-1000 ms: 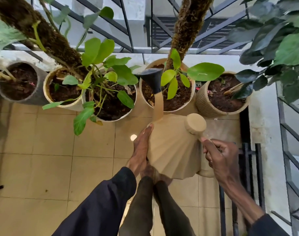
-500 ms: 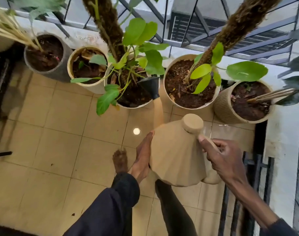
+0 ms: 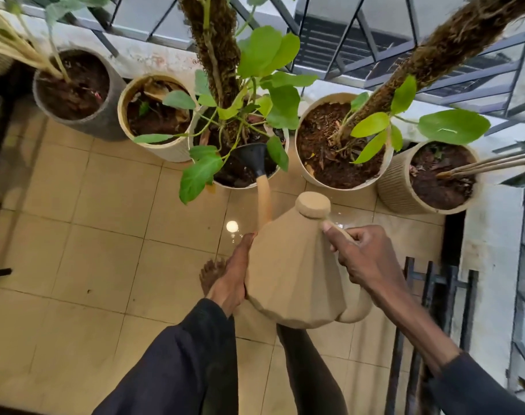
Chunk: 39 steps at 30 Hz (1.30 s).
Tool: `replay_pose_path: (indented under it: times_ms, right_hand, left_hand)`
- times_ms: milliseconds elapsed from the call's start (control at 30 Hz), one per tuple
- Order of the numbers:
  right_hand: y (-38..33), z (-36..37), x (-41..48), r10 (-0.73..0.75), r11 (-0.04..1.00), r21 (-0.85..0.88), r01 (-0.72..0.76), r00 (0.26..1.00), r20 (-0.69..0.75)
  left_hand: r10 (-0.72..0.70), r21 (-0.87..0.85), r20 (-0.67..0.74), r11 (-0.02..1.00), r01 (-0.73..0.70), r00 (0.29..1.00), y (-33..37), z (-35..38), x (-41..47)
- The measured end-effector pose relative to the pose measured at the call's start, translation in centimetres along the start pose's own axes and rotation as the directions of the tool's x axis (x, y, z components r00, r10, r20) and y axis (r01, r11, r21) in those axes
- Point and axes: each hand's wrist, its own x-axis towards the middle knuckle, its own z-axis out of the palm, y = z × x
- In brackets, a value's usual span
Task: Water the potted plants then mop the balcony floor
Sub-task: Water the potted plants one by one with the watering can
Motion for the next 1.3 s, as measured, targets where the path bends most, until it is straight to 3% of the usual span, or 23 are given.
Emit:
replay_pose_path:
  times_ms: [667,1300]
  right_hand:
    - [-2.6,0.5,0.5,0.135,0.991,-0.005,-0.135,0.991,0.013]
    - [-2.8,1.0,0.3,0.106,0.994,0.012,-0.106,0.994,0.002]
  left_hand:
    - [-0.132,-0.073,-0.025,0.989,0.130,0.991,2.2,-0.4,0.1]
    - [-0.102,-0.125,-0.033,0.987,0.097,0.994,1.7,-1.2,1.0]
